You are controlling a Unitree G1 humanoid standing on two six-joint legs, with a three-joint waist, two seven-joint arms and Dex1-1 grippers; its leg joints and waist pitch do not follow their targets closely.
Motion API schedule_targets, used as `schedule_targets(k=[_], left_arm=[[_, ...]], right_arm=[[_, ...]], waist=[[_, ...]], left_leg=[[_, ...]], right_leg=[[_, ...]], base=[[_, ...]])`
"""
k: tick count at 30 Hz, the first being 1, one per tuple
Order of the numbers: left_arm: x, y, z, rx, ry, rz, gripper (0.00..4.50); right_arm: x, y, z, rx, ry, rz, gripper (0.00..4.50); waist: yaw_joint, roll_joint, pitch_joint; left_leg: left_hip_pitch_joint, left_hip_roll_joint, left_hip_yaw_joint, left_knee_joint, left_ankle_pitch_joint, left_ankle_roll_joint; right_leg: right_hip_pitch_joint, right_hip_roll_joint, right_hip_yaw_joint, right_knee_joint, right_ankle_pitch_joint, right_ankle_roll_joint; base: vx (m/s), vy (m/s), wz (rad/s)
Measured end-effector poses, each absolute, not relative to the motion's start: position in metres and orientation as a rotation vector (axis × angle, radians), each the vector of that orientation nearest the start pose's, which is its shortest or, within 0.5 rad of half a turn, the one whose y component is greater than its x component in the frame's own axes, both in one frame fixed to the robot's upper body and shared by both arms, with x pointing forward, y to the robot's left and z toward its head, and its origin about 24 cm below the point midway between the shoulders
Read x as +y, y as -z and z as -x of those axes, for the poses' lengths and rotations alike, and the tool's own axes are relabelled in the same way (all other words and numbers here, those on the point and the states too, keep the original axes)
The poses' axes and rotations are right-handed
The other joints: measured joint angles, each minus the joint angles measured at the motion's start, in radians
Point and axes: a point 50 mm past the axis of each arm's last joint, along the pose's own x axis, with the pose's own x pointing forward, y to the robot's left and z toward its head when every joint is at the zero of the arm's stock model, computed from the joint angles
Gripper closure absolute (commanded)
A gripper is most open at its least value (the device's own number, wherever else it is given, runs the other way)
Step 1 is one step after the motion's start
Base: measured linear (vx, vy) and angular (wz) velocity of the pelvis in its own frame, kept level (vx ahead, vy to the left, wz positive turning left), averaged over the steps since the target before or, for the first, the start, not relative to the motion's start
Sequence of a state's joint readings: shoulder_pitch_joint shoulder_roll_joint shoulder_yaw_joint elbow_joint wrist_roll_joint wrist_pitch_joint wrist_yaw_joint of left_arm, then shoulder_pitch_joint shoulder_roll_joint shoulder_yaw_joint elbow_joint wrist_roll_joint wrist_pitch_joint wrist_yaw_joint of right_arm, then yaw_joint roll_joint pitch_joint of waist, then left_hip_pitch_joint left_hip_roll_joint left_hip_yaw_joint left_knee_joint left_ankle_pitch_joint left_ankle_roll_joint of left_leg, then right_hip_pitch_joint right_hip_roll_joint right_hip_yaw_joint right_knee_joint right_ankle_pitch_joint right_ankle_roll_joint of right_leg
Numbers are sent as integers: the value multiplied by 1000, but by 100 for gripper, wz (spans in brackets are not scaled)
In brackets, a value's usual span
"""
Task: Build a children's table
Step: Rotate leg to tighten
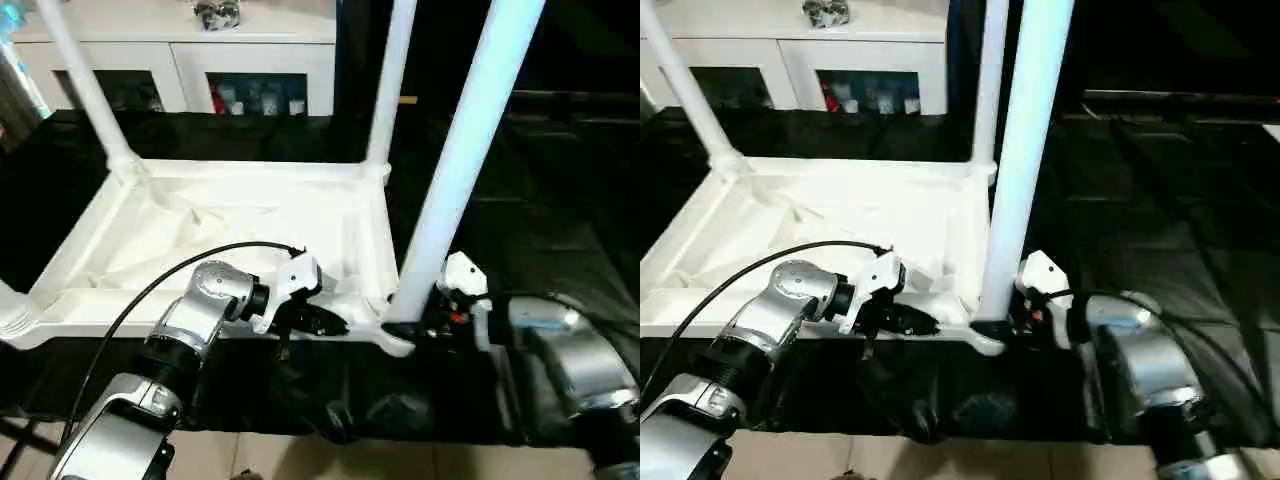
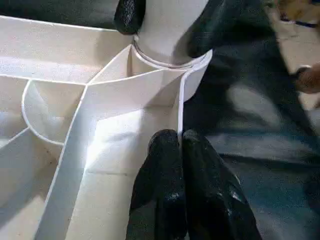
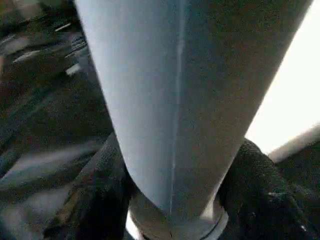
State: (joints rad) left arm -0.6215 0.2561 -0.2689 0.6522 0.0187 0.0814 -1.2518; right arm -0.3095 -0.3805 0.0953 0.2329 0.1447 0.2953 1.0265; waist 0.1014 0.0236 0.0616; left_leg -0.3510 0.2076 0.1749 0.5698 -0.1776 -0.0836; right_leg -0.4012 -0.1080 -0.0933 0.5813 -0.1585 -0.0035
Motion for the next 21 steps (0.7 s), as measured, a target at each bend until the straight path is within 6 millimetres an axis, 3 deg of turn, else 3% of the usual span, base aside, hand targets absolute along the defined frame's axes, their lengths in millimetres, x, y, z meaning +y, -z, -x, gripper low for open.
schedule_targets(k=[6,11,12,15,21], left_arm=[[90,-46,-325,387,1236,-286,450],[81,-45,-329,379,1125,-271,450],[81,-45,-329,380,1120,-270,450],[81,-45,-329,379,1118,-270,450],[80,-47,-325,373,1190,-288,450]], right_arm=[[-143,-40,-305,293,-694,7,243],[-125,-39,-321,280,-493,-43,243],[-123,-39,-322,279,-483,-45,243],[-122,-39,-322,271,-481,-48,174],[-122,-42,-321,258,-537,-60,131]], waist=[[-42,-4,0],[-68,-5,1],[-69,-5,1],[-71,-5,1],[-61,-4,0]], left_leg=[[1,-1,-3,0,0,0],[2,-2,-4,0,0,0],[1,-2,-6,0,0,0],[1,-2,-6,0,0,0],[1,-2,-5,-2,0,0]], right_leg=[[1,0,-1,-6,-1,2],[-1,0,-3,-7,-1,2],[-1,0,-5,-7,-1,2],[-1,0,-5,-7,-1,2],[-2,0,-3,-5,-1,1]], base=[[0,0,0],[0,0,0],[0,0,0],[0,0,0],[0,0,0]])
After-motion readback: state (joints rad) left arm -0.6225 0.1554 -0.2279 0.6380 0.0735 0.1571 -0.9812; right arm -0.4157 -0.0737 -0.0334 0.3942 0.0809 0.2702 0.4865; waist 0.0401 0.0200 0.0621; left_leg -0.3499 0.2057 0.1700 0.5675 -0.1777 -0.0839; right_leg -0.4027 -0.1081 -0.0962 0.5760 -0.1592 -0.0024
